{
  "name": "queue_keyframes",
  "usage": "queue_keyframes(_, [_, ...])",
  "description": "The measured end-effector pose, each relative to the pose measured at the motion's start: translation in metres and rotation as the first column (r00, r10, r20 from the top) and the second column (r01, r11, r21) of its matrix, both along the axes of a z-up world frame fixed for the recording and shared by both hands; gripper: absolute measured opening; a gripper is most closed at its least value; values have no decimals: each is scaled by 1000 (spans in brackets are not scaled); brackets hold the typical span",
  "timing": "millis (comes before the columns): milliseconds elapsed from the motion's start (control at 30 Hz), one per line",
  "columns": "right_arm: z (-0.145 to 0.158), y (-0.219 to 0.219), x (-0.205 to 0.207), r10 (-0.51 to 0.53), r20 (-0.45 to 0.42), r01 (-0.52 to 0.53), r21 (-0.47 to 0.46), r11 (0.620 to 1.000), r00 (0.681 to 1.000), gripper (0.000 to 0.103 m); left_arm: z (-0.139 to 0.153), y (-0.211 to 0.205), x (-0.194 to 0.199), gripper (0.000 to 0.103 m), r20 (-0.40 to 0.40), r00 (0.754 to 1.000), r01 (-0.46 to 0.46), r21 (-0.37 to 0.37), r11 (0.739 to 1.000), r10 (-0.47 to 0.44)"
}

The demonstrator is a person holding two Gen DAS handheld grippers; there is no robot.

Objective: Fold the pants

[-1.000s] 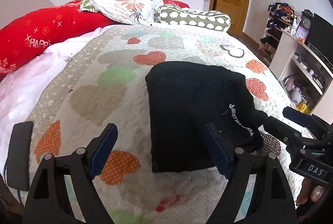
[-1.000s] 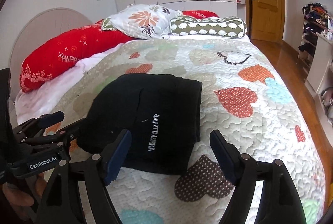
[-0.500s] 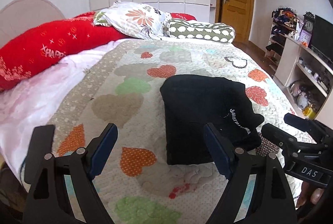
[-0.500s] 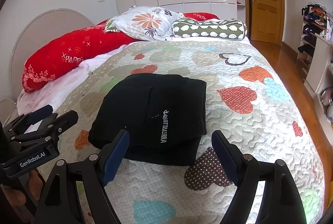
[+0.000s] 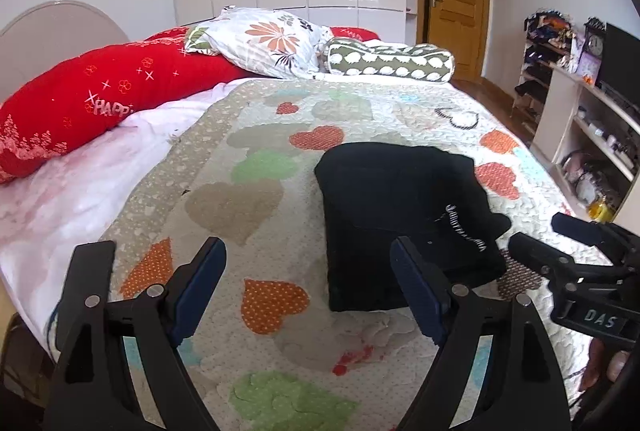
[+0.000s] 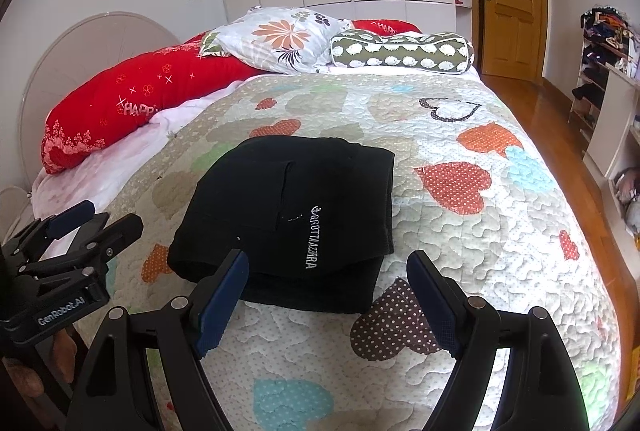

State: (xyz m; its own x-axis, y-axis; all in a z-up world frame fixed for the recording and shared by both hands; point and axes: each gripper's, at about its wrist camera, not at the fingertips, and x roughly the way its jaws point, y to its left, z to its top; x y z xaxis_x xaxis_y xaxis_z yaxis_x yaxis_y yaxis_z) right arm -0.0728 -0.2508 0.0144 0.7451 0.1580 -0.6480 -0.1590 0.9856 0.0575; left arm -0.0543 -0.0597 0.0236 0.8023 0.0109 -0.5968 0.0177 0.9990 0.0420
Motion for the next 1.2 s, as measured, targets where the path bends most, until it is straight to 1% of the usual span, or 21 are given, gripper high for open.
queue_keyframes(33, [-1, 1, 0, 1, 0, -1, -1, 1000, 1000, 83, -1, -2, 1, 85, -3, 1000, -2, 19, 1000, 2])
queue_keyframes(100, [-2, 1, 1, 3, -4, -3, -2, 1000, 1000, 83, -2, -2, 2, 85, -10, 1000, 5, 28, 1000, -4])
queue_keyframes(233, [-4, 2, 1, 5, -12, -5, -3, 1000, 1000, 83, -3, -1, 2, 85, -17, 1000, 23, 1, 1000, -23])
queue_keyframes(433, [-8, 0, 2, -1, -22, 0, -3, 1000, 1000, 83, 0, -1, 0, 85, -5, 999, 31, -12, 999, -32])
queue_keyframes(667, [-8, -1, 2, -3, -23, 3, 0, 1000, 1000, 83, 1, -2, -2, 85, 7, 1000, 28, 1, 1000, -28])
queue_keyframes(1200, [-12, -1, 3, 1, -44, -1, -12, 1000, 999, 83, 1, -2, -3, 85, -2, 999, 35, -11, 999, -35])
